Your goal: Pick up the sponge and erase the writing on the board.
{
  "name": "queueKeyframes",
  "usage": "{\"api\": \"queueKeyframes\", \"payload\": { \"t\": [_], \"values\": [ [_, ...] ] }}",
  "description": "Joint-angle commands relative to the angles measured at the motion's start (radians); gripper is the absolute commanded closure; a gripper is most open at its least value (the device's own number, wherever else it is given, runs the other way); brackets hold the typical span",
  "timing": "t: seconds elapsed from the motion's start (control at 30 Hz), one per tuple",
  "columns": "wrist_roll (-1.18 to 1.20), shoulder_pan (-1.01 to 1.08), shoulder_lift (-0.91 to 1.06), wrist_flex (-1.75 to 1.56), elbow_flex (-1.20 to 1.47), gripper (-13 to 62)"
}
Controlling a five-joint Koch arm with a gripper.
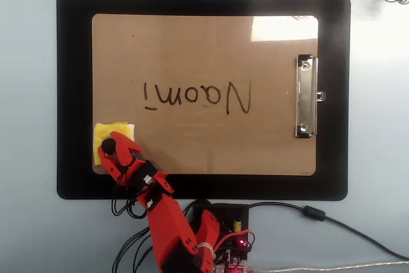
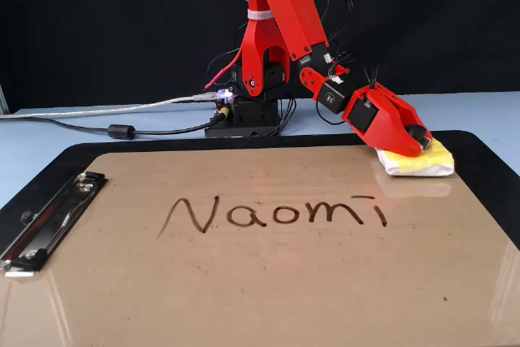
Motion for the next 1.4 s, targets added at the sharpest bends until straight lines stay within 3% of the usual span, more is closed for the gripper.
{"api": "queueKeyframes", "payload": {
  "t": [0.0, 0.13, 0.23, 0.37, 0.47, 0.67, 1.0, 1.37],
  "values": [
    [-0.054, 0.014, 0.107, 0.067, -0.006, 57.4],
    [-0.117, 0.124, 0.446, 0.545, -0.043, 57.4],
    [-0.106, 0.334, 0.695, 1.072, -0.204, 57.4],
    [0.031, 0.742, 0.741, 1.422, -0.443, 57.4],
    [0.179, 1.000, 0.672, 1.388, -0.476, 57.5],
    [0.202, 1.157, 0.419, 1.118, -0.457, 57.5],
    [0.209, 1.264, 0.293, 0.943, -0.433, 57.5],
    [0.209, 1.269, 0.279, 0.762, -0.224, 57.5]
  ]
}}
